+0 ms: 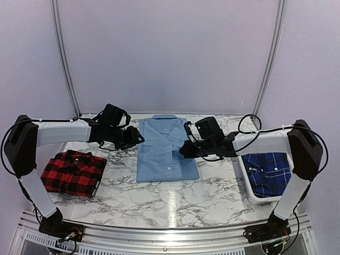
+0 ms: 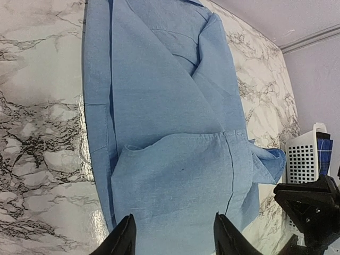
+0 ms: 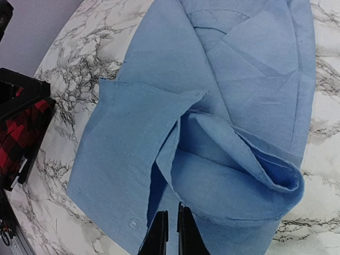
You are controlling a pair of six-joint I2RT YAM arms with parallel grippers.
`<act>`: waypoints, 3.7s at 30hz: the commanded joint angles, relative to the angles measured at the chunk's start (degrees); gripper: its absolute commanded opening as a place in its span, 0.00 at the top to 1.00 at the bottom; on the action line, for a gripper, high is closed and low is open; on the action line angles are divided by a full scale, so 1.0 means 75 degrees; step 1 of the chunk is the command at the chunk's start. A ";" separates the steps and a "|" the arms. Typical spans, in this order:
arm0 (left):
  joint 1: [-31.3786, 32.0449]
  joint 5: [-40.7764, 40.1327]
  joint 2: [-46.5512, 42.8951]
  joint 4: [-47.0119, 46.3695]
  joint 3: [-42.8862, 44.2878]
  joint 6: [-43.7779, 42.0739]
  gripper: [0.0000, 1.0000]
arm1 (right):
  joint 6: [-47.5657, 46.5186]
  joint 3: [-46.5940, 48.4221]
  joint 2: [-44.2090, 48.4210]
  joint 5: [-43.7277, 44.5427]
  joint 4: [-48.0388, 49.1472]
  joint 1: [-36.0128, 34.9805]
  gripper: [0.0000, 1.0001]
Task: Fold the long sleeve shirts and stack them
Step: Smooth out the 2/3-rectangle-folded shirt at the center of the board.
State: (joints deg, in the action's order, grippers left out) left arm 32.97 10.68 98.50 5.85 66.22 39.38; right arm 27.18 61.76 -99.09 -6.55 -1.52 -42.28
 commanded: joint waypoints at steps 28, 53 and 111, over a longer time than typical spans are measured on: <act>-0.0010 0.0042 0.0589 0.0083 0.0251 -0.0152 0.55 | -0.0747 0.2824 -0.3182 -0.1011 -0.0615 0.0790 0.49; -0.0025 -0.1254 0.2497 0.1307 0.2082 -0.1501 0.77 | -0.0829 0.2547 -0.2623 -0.0711 -0.0596 0.0754 0.46; 0.0273 -0.0290 -0.0988 0.0768 -0.2008 -0.0105 0.48 | -0.1245 0.4761 -0.4008 0.1681 -0.2376 -0.0411 0.47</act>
State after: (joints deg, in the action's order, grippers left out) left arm 34.33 6.66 93.14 13.06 53.23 37.52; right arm 17.96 95.46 -130.19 4.91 -16.62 -45.67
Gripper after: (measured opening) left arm 0.516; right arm 0.510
